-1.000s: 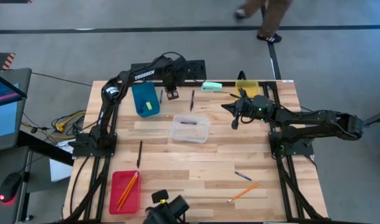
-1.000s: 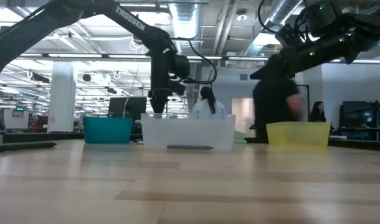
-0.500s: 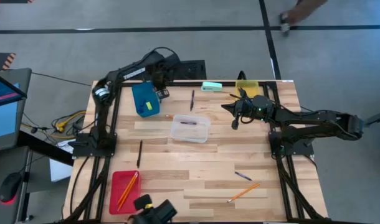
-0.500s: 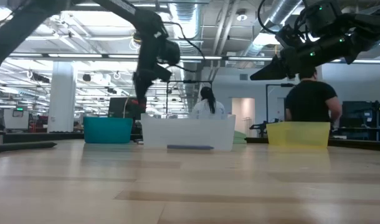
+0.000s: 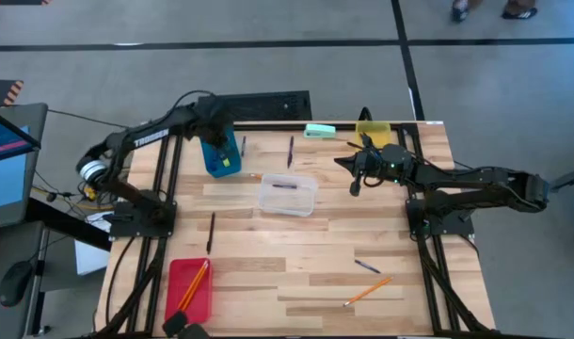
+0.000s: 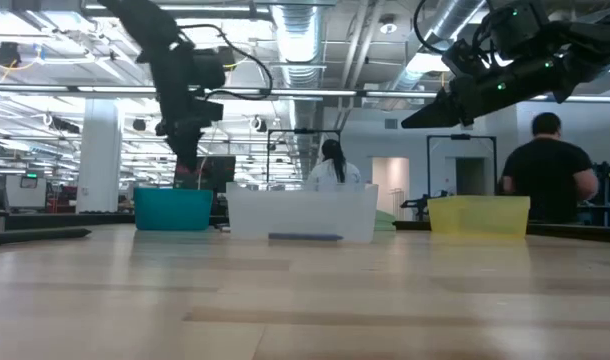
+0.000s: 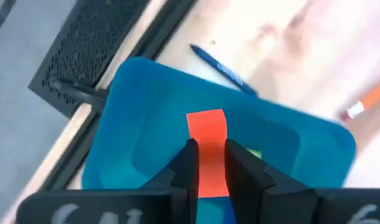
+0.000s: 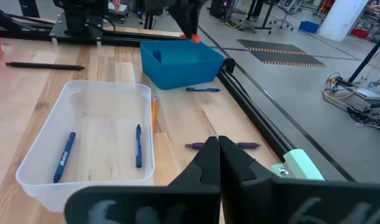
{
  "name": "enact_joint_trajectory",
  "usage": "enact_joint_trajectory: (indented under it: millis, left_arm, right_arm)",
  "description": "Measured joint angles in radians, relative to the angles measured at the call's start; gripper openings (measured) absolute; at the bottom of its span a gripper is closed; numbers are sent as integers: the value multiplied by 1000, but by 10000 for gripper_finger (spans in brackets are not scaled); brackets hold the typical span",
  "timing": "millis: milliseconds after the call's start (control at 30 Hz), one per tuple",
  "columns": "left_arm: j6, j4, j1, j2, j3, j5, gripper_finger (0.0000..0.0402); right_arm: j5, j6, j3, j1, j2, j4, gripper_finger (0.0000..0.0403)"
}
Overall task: Sort crayons/erasers/pens/pencils in bins
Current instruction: Put the orange eraser into the blue bin, then put the violet pen into the yellow bin
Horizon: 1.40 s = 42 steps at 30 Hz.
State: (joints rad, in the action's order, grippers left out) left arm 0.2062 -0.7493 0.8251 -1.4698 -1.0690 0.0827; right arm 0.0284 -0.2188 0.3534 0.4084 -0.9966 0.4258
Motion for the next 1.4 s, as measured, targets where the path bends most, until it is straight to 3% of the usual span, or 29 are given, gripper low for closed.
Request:
enact_joint_trajectory:
  millis: [200, 633, 800, 1100, 1300, 1400]
  left_arm:
    - [-45, 124, 39, 1, 109, 2, 50]
    - [-32, 201, 65, -171, 112, -10, 50]
    - [-32, 208, 65, -160, 112, -3, 63]
    - [4, 157, 63, -156, 111, 26, 132]
    - [24, 134, 53, -107, 111, 46, 134]
    - [62, 93, 39, -56, 111, -12, 111]
  right_arm:
    - [0, 0, 0, 0, 0, 21, 8]
    - [0, 1, 0, -1, 0, 24, 8]
    - [0, 1, 0, -1, 0, 24, 8]
    - [0, 0, 0, -2, 0, 11, 8]
    - [0, 7, 0, -2, 0, -8, 8]
    - [0, 33, 0, -2, 0, -16, 8]
